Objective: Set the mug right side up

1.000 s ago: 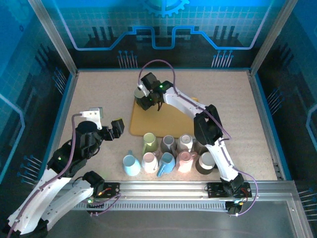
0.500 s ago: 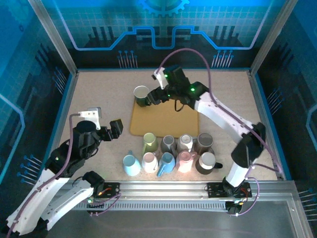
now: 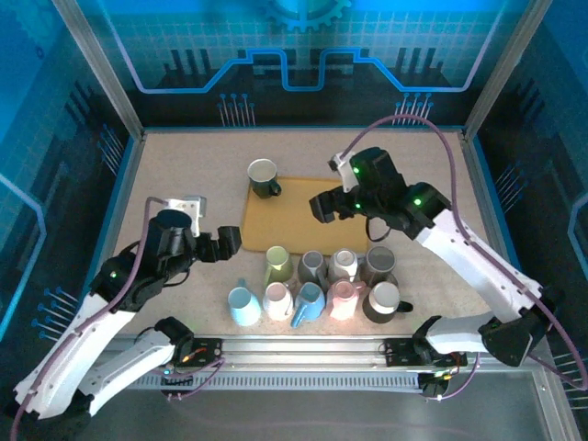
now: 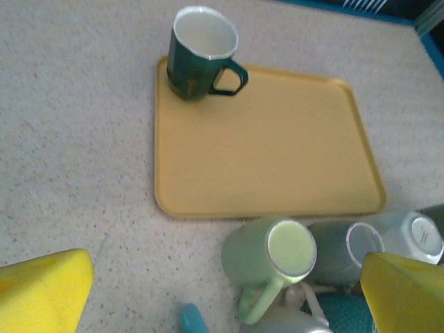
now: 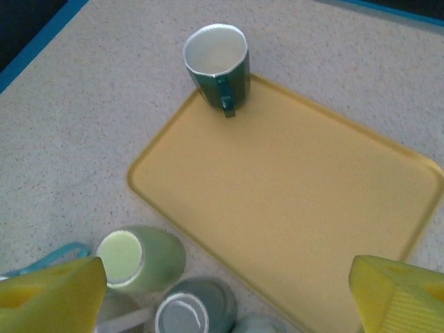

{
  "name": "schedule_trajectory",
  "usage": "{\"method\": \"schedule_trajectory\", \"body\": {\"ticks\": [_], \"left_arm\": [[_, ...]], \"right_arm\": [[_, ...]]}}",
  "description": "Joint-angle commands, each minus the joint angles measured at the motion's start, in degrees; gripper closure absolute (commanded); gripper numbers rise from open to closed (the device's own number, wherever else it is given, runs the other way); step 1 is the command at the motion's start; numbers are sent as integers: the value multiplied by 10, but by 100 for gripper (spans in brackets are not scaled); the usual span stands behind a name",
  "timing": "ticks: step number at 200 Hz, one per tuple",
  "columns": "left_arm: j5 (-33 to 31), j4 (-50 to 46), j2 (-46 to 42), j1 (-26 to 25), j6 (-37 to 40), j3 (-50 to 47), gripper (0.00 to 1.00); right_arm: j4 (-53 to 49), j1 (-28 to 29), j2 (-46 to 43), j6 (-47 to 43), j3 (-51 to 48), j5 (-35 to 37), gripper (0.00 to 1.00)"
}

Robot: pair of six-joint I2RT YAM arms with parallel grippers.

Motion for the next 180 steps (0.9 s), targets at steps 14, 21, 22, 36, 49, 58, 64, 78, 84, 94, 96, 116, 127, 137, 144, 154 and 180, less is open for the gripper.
{"method": "schedule_trajectory", "body": {"ticks": [14, 21, 22, 36, 49, 58, 64, 78, 84, 94, 96, 116, 127, 137, 144, 154, 180], "left_arm": [[39, -14, 8, -2, 18, 10, 1], [37, -11, 7, -3, 22, 7, 1], [37, -10, 7, -3, 22, 6, 1], [39, 3, 2, -3, 28, -2, 1], [39, 15, -6, -3, 28, -15, 1], [39, 22, -12, -2, 27, -25, 1], [37, 23, -15, -3, 26, -31, 1], [33, 24, -20, -3, 27, -43, 1], [31, 26, -21, -3, 28, -46, 1], [28, 27, -22, -3, 29, -50, 1], [27, 27, -23, -3, 29, -50, 1], [27, 33, -22, -3, 30, -52, 1], [26, 37, -22, -3, 31, -54, 1], [24, 40, -22, -3, 31, -55, 1], [24, 41, -22, -2, 30, -57, 1], [25, 44, -22, -3, 29, -60, 1], [24, 45, -23, -3, 27, -61, 1]], "right_arm": [[-61, -22, -52, 19, -21, 43, 11], [-83, -35, -46, 27, -14, 58, 11], [-86, -37, -45, 28, -13, 60, 11], [-126, -65, -32, 45, -3, 65, 11], [-147, -79, -27, 50, -6, 49, 11], [-160, -82, -27, 61, -10, 52, 11], [-171, -82, -28, 73, -13, 62, 11], [-200, -84, -26, 94, -14, 64, 12], [-206, -84, -26, 85, -15, 43, 13], [-219, -78, -28, 80, -19, 35, 14], [-221, -77, -29, 81, -19, 37, 14], [-232, -56, -31, 84, -34, 27, 15], [-237, -37, -24, 78, -41, 9, 16], [-246, -16, -13, 73, -43, 10, 16], [-251, -4, -4, 65, -44, 8, 17], [-256, 10, 8, 47, -46, -6, 17], [-259, 36, 36, -1, -53, 4, 18]]}}
